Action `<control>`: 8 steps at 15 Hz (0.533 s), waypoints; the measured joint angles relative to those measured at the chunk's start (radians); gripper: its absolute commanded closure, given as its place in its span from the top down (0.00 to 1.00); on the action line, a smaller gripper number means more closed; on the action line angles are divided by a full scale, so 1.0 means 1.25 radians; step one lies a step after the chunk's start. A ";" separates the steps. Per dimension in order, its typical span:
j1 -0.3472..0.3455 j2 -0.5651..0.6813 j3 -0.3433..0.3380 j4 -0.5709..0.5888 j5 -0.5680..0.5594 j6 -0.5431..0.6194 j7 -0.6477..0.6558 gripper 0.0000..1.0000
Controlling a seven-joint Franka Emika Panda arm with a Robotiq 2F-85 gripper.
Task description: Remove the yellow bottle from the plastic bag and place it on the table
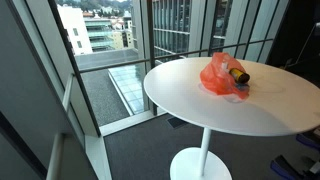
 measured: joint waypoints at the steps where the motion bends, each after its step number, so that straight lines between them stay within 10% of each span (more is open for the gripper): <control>1: 0.000 0.000 0.000 0.000 0.000 0.000 0.000 1.00; 8: 0.000 0.004 0.002 0.000 0.001 0.004 0.002 1.00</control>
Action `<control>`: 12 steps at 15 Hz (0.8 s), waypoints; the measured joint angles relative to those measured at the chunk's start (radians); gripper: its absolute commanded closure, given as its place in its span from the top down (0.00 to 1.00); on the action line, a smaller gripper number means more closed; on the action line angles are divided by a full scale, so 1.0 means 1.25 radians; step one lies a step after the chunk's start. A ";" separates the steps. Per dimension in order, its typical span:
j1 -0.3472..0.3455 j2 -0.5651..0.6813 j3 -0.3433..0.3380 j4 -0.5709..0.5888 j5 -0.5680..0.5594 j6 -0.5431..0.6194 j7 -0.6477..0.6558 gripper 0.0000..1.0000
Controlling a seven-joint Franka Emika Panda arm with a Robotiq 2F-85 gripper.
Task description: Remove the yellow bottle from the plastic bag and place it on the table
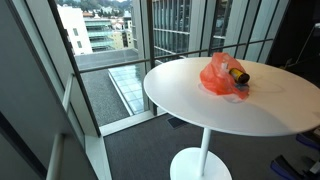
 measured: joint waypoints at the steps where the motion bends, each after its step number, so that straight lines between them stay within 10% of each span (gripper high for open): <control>1: 0.001 0.004 0.003 0.001 0.001 0.006 0.002 1.00; 12: 0.035 0.166 0.075 0.109 0.008 0.150 0.158 1.00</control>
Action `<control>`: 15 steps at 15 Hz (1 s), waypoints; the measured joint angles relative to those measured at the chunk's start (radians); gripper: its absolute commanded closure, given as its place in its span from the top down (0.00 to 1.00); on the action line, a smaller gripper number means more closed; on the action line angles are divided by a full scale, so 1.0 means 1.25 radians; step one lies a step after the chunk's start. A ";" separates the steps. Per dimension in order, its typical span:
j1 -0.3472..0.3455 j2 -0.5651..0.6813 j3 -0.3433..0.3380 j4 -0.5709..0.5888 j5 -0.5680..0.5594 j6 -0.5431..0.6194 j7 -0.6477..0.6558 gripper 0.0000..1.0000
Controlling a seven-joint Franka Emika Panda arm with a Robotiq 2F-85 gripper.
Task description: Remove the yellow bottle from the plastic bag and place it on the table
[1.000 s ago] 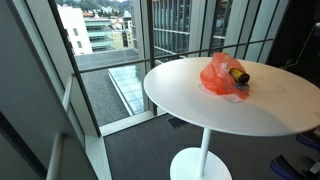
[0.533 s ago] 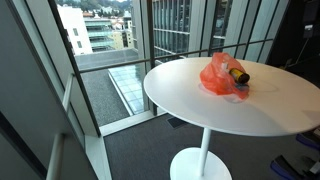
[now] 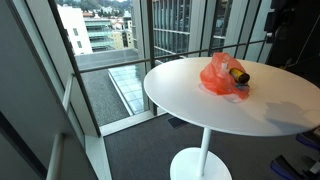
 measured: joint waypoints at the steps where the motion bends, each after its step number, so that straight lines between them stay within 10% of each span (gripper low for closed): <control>1: 0.001 0.020 0.004 0.011 0.000 0.012 0.023 1.00; 15: 0.004 0.126 0.008 0.036 0.052 0.151 0.143 1.00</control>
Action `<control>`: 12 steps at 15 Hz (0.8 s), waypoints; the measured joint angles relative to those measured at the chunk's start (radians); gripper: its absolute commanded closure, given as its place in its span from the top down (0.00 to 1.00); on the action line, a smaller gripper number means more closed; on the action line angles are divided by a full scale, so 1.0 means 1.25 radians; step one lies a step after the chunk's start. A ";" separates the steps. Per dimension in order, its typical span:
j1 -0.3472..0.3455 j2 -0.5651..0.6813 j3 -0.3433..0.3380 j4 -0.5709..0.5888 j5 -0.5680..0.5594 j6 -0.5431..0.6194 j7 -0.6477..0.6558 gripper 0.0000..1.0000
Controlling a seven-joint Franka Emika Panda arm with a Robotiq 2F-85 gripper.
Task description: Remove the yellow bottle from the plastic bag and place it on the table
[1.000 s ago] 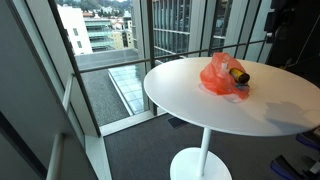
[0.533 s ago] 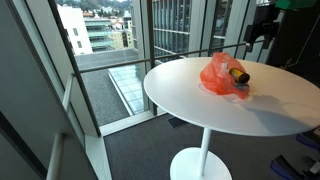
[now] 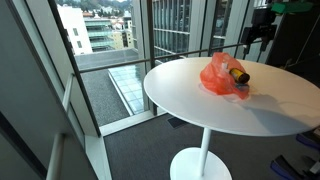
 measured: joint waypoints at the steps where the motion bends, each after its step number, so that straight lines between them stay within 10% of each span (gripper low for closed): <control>1: 0.002 0.004 0.000 -0.001 0.000 0.001 0.000 1.00; 12: 0.025 0.090 0.001 0.002 -0.002 0.104 0.011 1.00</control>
